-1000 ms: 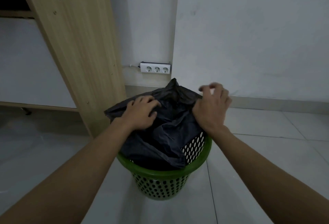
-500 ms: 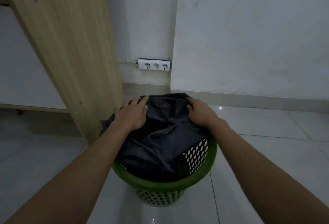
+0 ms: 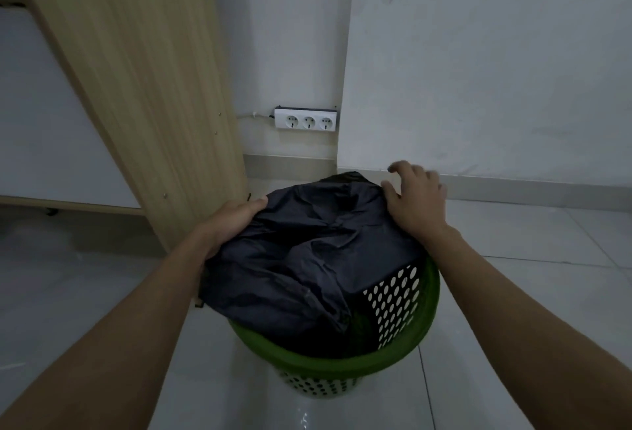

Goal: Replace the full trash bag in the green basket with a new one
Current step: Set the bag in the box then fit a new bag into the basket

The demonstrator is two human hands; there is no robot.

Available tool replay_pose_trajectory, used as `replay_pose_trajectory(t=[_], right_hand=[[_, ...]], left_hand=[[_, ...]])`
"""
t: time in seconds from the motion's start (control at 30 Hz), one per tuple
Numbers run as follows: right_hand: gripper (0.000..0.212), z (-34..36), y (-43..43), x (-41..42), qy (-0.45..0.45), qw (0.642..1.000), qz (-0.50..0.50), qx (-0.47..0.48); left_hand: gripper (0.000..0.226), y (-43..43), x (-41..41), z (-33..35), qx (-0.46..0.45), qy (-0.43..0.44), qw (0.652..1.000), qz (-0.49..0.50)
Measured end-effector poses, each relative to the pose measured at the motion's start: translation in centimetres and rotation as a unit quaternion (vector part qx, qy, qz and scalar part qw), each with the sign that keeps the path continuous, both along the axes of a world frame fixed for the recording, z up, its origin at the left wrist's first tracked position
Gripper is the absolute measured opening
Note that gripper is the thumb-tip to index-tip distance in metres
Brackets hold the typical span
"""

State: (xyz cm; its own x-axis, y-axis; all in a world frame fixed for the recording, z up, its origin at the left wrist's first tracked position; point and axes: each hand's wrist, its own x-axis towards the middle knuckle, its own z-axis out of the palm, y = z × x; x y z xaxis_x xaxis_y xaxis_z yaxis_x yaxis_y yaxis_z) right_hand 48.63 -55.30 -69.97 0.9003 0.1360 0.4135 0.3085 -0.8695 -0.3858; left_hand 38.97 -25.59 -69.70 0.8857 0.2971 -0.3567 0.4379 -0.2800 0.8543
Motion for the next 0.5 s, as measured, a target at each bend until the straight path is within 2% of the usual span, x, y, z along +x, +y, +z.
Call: replay_pose_trajectory(t=[0.03, 0.07, 0.1, 0.13, 0.2, 0.23, 0.3, 0.37, 0.4, 0.43, 0.5], right_hand=[[0.025, 0.7, 0.5, -0.7, -0.067, 0.996, 0.042, -0.039], [0.026, 1.9, 1.1, -1.6, -0.072, 0.989, 0.111, -0.062], [0.033, 3.2, 1.6, -2.6, -0.017, 0.978, 0.191, -0.081], [0.046, 4.4, 2.0, -3.6, 0.082, 0.957, 0.257, -0.106], [0.073, 5.7, 2.6, -5.3, 0.275, 0.892, 0.311, -0.181], [0.084, 5.7, 2.7, -5.9, 0.309, 0.866, 0.319, -0.230], [0.097, 5.2, 2.9, -6.8, 0.271, 0.844, 0.332, -0.323], [0.092, 4.4, 3.0, -7.3, 0.202, 0.849, 0.321, -0.368], [0.083, 4.4, 3.0, -7.4, 0.174, 0.855, 0.317, -0.372], [0.073, 4.4, 2.8, -7.6, 0.149, 0.863, 0.316, -0.364], [0.053, 4.6, 2.2, -7.7, 0.109, 0.882, 0.322, -0.326]], left_hand=[[0.051, 0.0, -0.2, 0.0, -0.014, -0.015, 1.000, 0.013], [0.040, 0.0, -0.2, -0.2, -0.018, -0.033, 0.999, 0.029], [0.031, -0.1, -0.3, -0.2, -0.012, -0.053, 0.997, 0.049], [0.026, -0.2, -0.3, -0.3, 0.003, -0.073, 0.995, 0.069], [0.027, -0.2, -0.6, -0.4, 0.069, -0.114, 0.985, 0.106], [0.027, -0.2, -0.8, -0.5, 0.128, -0.134, 0.977, 0.108], [0.025, -0.1, -1.7, -0.4, 0.287, -0.184, 0.937, 0.082], [0.029, -0.2, -2.9, 0.4, 0.387, -0.266, 0.883, 0.006], [0.037, -0.6, -3.7, 1.2, 0.386, -0.292, 0.873, -0.063], [0.047, -1.2, -4.6, 2.2, 0.358, -0.283, 0.879, -0.141], [0.061, -2.7, -6.8, 4.1, 0.300, -0.220, 0.890, -0.265]])
